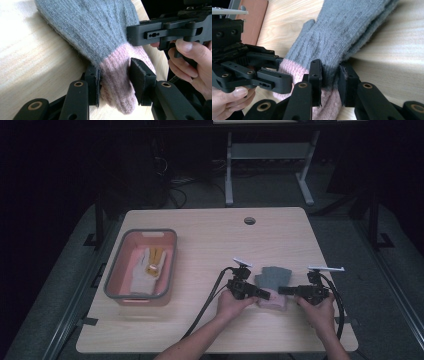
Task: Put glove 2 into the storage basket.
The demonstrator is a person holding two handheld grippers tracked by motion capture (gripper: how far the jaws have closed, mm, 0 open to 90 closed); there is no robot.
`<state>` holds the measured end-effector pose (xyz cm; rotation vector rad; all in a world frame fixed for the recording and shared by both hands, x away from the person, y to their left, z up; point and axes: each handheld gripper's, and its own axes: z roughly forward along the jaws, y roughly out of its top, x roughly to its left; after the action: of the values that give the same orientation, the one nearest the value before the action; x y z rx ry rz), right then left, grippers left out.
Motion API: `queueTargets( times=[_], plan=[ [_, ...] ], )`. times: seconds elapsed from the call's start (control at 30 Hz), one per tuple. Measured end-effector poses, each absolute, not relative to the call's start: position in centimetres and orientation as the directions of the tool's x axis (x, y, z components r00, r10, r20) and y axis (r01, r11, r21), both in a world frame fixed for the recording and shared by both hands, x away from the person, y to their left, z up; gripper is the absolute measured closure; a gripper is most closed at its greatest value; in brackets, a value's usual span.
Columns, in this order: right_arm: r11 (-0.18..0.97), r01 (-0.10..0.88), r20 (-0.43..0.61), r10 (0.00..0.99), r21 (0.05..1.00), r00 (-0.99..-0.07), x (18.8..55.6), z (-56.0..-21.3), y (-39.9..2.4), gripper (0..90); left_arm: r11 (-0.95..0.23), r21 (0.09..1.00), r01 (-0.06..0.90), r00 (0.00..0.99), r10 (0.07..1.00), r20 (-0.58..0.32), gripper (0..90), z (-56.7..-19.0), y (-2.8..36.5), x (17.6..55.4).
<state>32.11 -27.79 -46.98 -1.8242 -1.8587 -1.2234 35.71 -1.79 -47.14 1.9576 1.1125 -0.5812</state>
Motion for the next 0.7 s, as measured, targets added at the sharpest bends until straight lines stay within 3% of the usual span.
queueTargets(
  times=[0.7],
  plan=[
    [-0.106, 0.894, 0.681, 0.688, 0.436, -0.251, 33.3, -43.6, -25.0, 74.5, -0.263, 0.476, 0.839, 0.541, 0.492, -0.682, 61.3, -44.2, 1.5, 36.0]
  ],
)
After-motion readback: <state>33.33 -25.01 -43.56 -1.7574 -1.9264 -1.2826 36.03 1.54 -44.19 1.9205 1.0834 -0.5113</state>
